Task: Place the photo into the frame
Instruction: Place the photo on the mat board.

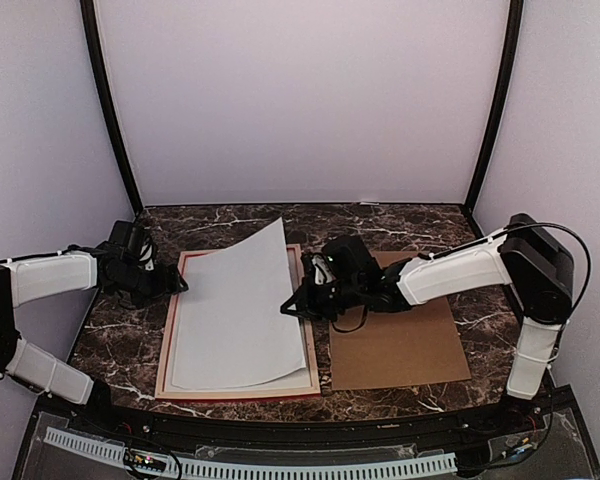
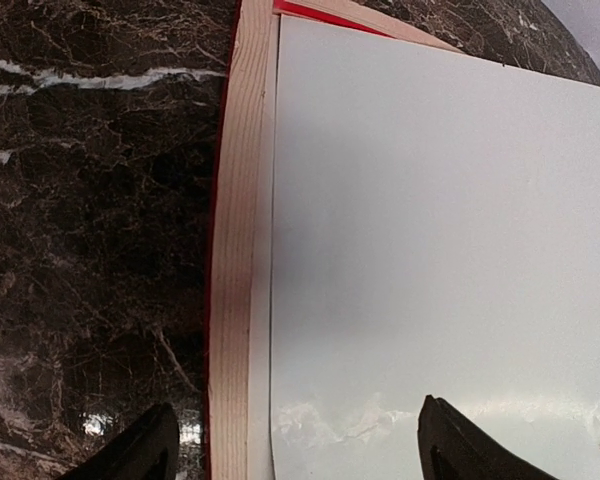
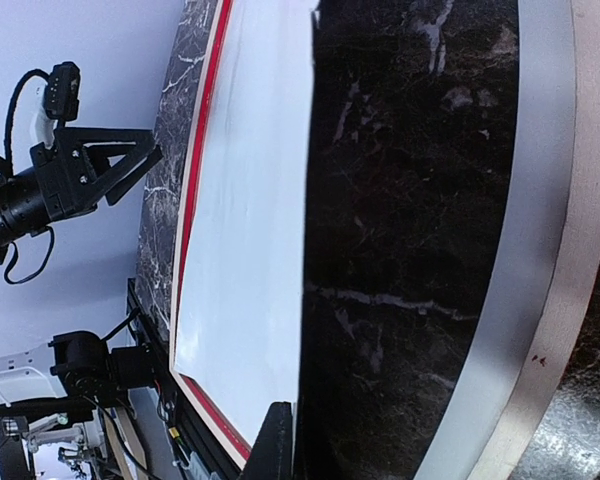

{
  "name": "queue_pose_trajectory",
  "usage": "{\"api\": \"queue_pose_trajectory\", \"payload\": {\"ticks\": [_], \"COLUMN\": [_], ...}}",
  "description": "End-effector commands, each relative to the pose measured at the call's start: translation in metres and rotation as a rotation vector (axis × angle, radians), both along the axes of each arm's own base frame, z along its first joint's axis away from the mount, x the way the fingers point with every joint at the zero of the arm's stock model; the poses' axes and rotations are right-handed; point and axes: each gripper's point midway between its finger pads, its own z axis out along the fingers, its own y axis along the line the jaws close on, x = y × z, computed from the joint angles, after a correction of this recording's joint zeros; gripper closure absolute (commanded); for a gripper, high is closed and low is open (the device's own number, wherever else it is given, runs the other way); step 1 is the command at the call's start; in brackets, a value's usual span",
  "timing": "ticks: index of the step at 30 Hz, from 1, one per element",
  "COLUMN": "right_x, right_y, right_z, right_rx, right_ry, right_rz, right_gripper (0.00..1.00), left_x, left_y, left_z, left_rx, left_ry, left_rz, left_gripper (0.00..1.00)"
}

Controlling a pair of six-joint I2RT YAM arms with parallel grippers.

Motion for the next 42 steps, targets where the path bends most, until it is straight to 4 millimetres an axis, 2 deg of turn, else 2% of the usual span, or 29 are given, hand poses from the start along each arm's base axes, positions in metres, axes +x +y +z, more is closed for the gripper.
{"api": "queue_pose_trajectory", "payload": {"ticks": [1,15,23,34,42], "right_x": [0.006,0.001,-0.001,0.003,0.002], "right_y": [0.010,0.012,0.007,-0.002,-0.001], "right_z": [0.002,-0.012,-0.022,-0.021,-0.026], "right_rx": [0.035,0.011,-0.012,-0.096,-0.124], "right_ry": [-0.023,0.002,0.021,-0.024,-0.025], "right_rz": [-0.029,-0.061,-0.084,-0.094,-0.076], "right_gripper": [1.00,0.98,0.85,0.60,0.53], "left_x": [-0.002,-0.002,-0.001,-0.001,-0.002], "left_y": [0.002,0.006,0.004,-0.003,-0.006], "left_z": [-0.002,0.008,0.017,0.029,0.036], "left_rx": [-0.002,0.024,0.011,-0.026,-0.050], "left_ry": [-0.002,-0.025,-0.048,-0.080,-0.100], "left_rz": [0.004,0.003,-0.005,-0.025,-0.038], "left_gripper": [0.15,0.15,0.15,0.14,0.14]}}
